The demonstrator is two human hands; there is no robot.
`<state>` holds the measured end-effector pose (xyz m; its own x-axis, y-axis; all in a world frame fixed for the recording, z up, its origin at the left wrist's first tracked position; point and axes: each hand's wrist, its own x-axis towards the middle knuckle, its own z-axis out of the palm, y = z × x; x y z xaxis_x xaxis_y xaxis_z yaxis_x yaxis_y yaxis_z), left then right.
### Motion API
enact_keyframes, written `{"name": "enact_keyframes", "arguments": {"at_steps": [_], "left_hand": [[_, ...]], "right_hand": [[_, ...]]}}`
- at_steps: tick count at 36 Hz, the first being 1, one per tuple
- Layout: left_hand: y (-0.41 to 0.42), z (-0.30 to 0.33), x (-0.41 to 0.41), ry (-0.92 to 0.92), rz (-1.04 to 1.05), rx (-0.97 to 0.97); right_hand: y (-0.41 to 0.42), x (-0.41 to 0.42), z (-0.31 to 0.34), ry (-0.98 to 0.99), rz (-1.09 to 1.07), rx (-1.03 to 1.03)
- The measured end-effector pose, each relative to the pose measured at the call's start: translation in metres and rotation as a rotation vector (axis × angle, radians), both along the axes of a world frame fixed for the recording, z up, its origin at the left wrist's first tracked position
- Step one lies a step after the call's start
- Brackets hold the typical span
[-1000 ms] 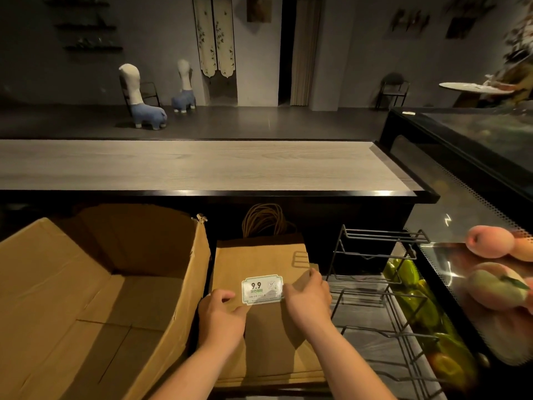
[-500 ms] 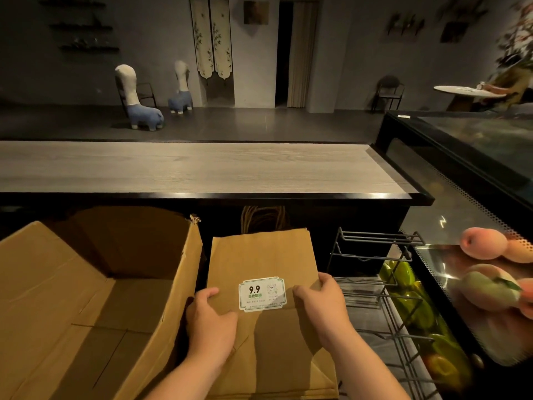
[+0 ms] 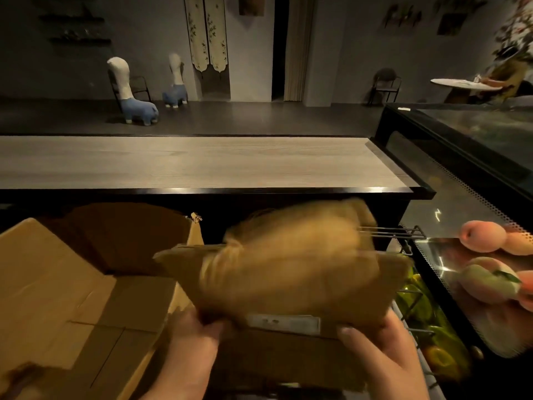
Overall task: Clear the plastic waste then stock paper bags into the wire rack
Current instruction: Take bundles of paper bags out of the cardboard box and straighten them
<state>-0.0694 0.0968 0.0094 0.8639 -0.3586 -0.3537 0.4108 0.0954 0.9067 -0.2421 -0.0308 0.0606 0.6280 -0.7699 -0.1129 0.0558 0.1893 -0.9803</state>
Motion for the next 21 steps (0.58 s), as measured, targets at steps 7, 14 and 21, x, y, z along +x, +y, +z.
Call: {"name": "enact_keyframes", "arguments": {"at_steps": [7,14,21], "left_hand": [[-0.018,0.034,-0.002,-0.244,0.123,-0.139],[-0.021,0.0,-0.012,-0.248,0.16,0.082],[-0.024,-0.014,-0.011,-0.125,0.109,0.119]], "right_hand": [[-0.013,0.019,0.016,-0.174,0.01,-0.172],[-0.025,0.052,-0.045,-0.007,0.036,-0.226],[-0.022,0.062,-0.071,0.007,0.039,-0.12]]}}
